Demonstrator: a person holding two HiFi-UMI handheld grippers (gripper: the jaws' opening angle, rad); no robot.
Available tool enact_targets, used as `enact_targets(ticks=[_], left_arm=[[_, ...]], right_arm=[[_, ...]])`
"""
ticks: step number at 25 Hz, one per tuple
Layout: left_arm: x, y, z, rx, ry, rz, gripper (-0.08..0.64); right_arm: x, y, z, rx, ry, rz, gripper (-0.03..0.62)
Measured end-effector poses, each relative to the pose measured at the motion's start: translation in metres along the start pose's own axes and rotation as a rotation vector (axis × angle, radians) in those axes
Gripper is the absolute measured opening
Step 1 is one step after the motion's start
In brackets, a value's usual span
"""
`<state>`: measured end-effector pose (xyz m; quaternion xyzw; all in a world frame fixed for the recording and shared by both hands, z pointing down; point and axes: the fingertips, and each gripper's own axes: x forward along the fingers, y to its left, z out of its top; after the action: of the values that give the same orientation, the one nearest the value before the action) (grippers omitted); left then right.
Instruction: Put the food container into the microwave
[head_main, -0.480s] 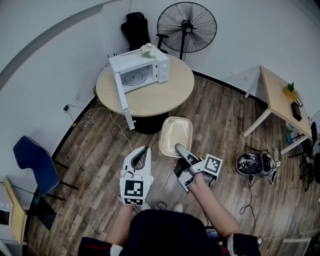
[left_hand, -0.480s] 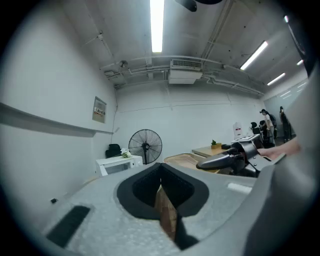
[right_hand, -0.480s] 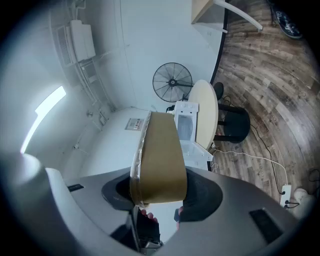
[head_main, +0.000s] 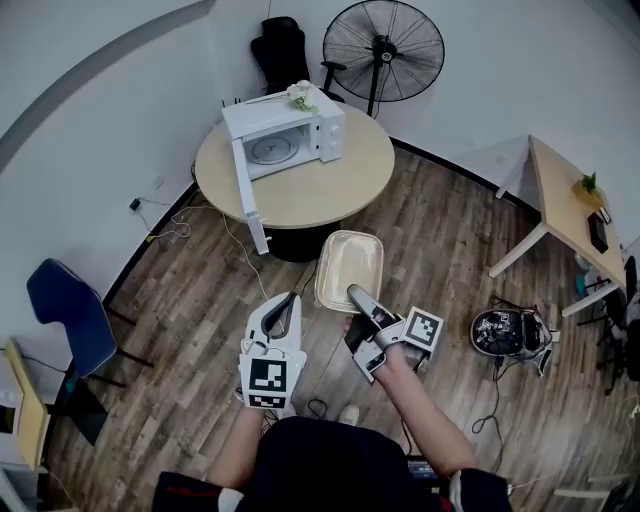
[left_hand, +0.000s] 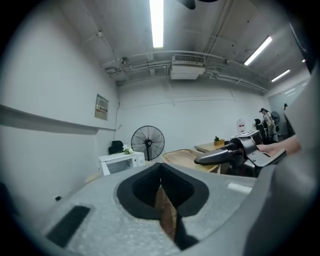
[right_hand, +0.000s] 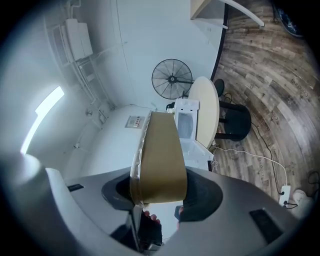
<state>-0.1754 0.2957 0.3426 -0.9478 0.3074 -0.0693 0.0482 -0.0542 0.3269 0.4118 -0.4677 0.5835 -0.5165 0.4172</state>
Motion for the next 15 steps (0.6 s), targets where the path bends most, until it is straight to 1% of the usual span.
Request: enact_targets(ticks=[9, 15], left_arm=[[0.009, -0.043, 0.006, 0.021, 0.002, 0.059, 0.017], [0.013, -0.066, 0.005, 0.053, 0.017, 0.082, 0.017]], right_arm=[[-0.031, -0.006, 0.025, 0.009, 0.047, 0.019, 0.199], [-0.049, -0.024, 0.038, 0.036, 0.065, 0.002, 0.199]])
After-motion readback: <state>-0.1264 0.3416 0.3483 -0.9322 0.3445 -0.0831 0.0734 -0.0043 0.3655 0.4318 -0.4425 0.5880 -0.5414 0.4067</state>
